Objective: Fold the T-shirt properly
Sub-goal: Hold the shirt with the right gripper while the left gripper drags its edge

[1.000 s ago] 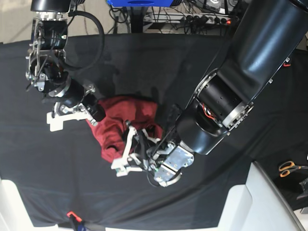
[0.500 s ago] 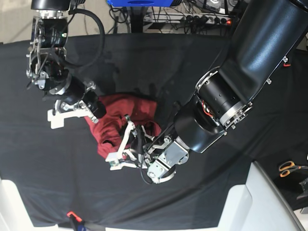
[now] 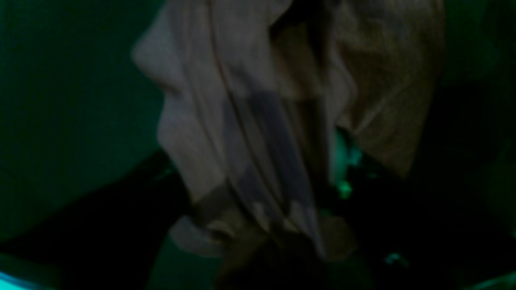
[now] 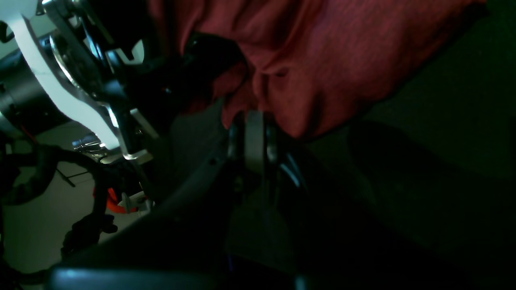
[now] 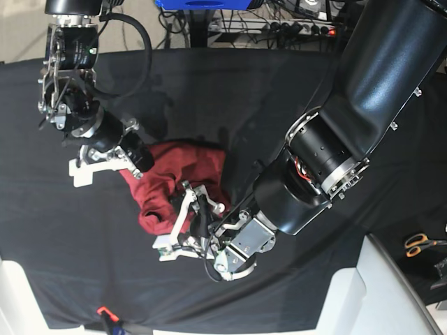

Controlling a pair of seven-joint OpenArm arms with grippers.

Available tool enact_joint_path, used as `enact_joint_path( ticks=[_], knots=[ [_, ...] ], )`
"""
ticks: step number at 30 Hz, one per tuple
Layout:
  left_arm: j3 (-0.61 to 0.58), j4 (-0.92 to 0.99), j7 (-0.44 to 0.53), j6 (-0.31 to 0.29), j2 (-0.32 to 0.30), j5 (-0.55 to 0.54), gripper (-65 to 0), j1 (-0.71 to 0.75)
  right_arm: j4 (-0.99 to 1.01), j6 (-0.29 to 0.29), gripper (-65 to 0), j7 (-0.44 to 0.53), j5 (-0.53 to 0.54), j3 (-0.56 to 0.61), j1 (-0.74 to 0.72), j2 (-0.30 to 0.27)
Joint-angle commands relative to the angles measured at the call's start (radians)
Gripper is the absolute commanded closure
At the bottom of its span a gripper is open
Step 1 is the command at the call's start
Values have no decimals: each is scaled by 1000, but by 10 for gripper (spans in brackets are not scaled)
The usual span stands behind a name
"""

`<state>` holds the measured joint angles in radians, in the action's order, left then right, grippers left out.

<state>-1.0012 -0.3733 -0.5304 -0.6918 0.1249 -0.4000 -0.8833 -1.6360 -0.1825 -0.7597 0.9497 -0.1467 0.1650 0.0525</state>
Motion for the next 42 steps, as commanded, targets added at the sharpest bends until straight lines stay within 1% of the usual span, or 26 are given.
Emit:
enact_joint_path(
  ticks=[1, 2, 4, 6, 8, 11, 19, 22, 23, 25, 27, 31, 34, 36, 38, 39, 40, 41, 42],
  knots=[
    [3, -14, 17, -6, 8, -9, -408, -40, -16, 15, -14, 6, 19, 0, -9, -1],
    [3, -14, 17, -6, 8, 6, -420, -40, -16, 15, -14, 6, 19, 0, -9, -1],
    [11, -14, 22, -6, 9, 74, -433, -40, -16, 15, -14, 6, 19, 0, -9, -1],
    [14, -14, 63, -6, 9, 138, -433, -38, -16, 15, -14, 6, 19, 0, -9, -1],
    [15, -11, 91, -6, 9, 174, -433, -38, -16, 15, -14, 6, 19, 0, -9, -1],
    [15, -11, 100, -6, 9, 207, -433, -58, -16, 15, -14, 6, 19, 0, -9, -1],
    [14, -14, 105, -6, 9, 215, -433, -109, -16, 15, -14, 4, 19, 2, -11, -1],
    [3, -6, 160, -6, 9, 217, -433, -129, -16, 15, -14, 4, 19, 2, -11, -3],
    [3, 0, 180, 13, 8, 217, -433, -132, -16, 15, -14, 4, 19, 2, -11, -12],
    [11, 18, 209, 70, 8, 217, -433, -136, -16, 15, -14, 4, 21, 2, -11, -16],
    [14, 24, 237, 100, 8, 215, -433, -138, -16, 15, -14, 4, 21, 2, -11, -19],
    [15, 27, 260, 108, 9, 209, -433, -158, -16, 16, -14, 4, 21, 3, -11, -21],
    [17, 23, 255, 108, 9, 207, -433, -172, -17, 16, -15, 3, 21, 3, -11, -21],
    [69, 23, 252, 108, 9, 206, -429, -175, -19, 16, -15, 3, 21, 3, -11, -21],
    [183, 23, 232, 108, 9, 207, -425, -176, -19, 16, -15, 1, 21, 3, -11, -29],
    [241, 20, 189, 108, 9, 214, -410, -176, -19, 16, -15, -5, 21, 3, -12, -39],
    [281, 18, 146, 108, 9, 217, -367, -176, -19, 16, -15, -13, 21, 3, -14, -44],
    [311, 17, 88, 108, 9, 218, -280, -173, -19, 16, -15, -22, 21, 3, -15, -47],
    [324, -2, 36, 106, 8, 217, -156, -167, -22, 16, -15, -24, 21, 2, -15, -47]
  ],
)
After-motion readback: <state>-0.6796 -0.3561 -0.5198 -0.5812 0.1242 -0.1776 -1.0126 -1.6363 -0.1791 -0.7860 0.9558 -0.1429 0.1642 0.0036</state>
